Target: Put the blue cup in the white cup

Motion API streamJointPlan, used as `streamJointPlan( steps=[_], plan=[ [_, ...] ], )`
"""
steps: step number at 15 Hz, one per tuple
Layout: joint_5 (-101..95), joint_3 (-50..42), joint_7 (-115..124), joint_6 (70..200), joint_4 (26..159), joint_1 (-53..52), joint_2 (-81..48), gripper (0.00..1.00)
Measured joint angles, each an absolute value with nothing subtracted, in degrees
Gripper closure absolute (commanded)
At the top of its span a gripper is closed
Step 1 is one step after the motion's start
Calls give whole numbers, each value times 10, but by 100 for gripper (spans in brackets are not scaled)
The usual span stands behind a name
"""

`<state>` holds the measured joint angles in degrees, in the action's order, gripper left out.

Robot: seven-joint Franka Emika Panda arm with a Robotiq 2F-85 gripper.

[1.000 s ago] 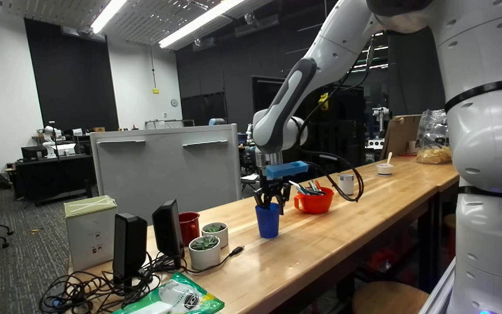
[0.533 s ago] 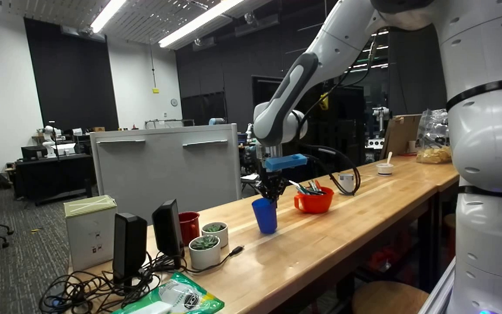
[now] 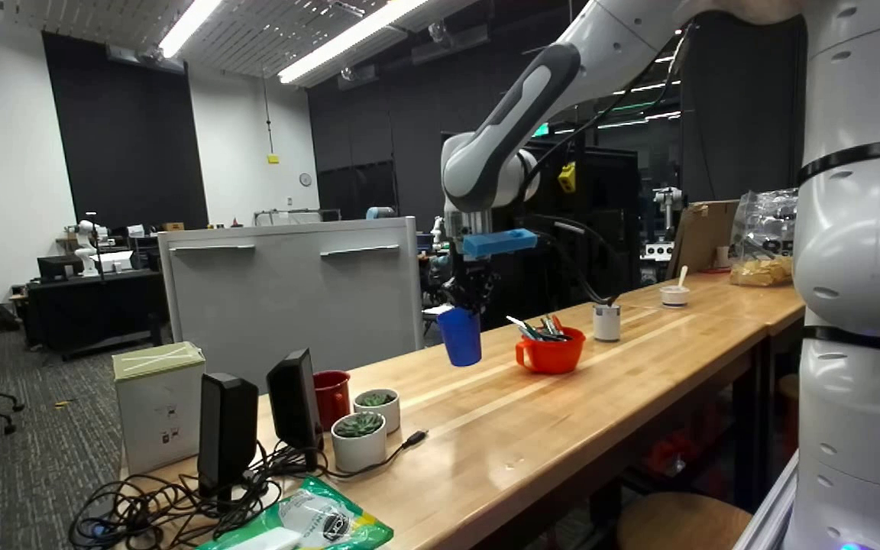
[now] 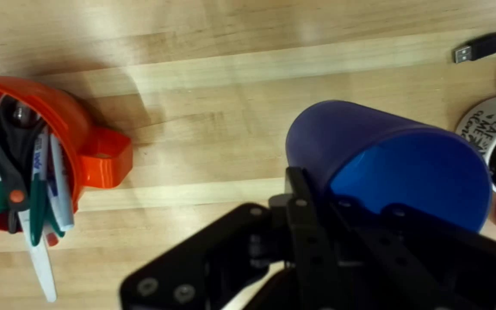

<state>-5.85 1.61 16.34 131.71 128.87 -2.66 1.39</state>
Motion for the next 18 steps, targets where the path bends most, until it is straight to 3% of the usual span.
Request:
streamJointPlan(
  steps=[6, 18],
  plan=[
    [-58, 35, 161, 1214, 1265, -28, 98, 96],
    [-58, 35, 161, 1210, 1266, -29, 101, 96]
  ],
)
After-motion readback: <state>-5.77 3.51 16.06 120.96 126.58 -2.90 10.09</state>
